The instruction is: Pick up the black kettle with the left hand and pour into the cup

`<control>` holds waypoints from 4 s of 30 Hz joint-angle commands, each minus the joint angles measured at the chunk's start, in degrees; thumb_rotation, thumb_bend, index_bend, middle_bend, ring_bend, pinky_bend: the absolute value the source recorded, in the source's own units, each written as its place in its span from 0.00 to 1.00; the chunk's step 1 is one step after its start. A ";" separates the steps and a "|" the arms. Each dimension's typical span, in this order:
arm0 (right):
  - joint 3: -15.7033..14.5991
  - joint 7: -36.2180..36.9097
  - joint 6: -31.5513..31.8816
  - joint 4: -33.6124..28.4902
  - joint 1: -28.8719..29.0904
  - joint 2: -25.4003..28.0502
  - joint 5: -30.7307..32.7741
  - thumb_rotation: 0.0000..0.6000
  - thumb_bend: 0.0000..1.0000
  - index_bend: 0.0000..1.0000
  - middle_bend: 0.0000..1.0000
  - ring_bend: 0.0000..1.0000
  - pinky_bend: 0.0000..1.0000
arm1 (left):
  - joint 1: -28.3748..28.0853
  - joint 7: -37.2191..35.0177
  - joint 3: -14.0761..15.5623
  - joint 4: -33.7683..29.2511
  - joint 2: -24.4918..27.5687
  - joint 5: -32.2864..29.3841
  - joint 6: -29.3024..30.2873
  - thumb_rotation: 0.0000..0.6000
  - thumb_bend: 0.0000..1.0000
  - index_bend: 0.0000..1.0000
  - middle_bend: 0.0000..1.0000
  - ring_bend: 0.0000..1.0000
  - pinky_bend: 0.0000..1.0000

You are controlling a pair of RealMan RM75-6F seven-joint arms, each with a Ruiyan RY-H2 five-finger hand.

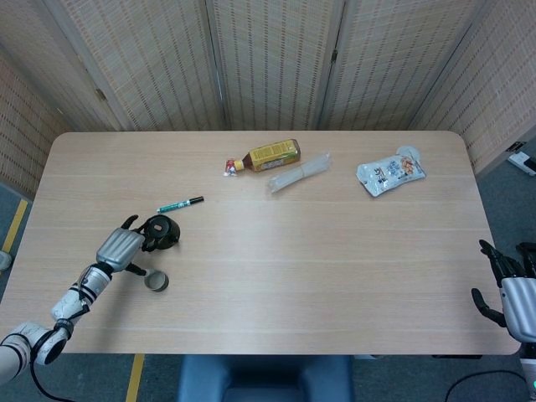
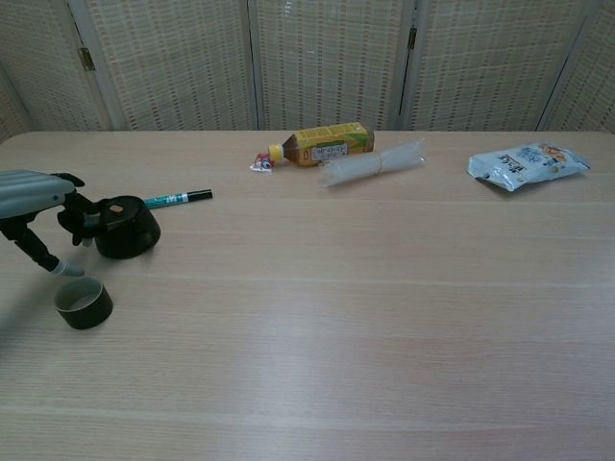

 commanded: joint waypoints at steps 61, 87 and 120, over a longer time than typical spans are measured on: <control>0.10 0.88 0.44 1.02 -0.59 -0.73 0.51 1.00 0.39 0.06 0.24 0.26 0.07 | 0.94 -5.50 0.04 2.43 -3.20 1.26 0.53 0.44 0.05 0.86 0.88 0.69 0.00; 0.45 2.88 -0.22 3.24 -0.24 -1.56 0.88 1.00 0.39 0.06 0.25 0.28 0.07 | -3.20 1.39 -5.24 0.81 -3.30 -3.59 -1.68 0.44 0.11 1.00 1.00 0.89 0.16; 0.32 3.31 0.34 3.61 -0.19 -1.99 -0.13 1.00 0.39 0.06 0.25 0.28 0.19 | -2.51 5.93 -5.97 -0.25 -3.31 -6.67 -0.93 0.73 0.55 1.00 1.00 0.92 0.47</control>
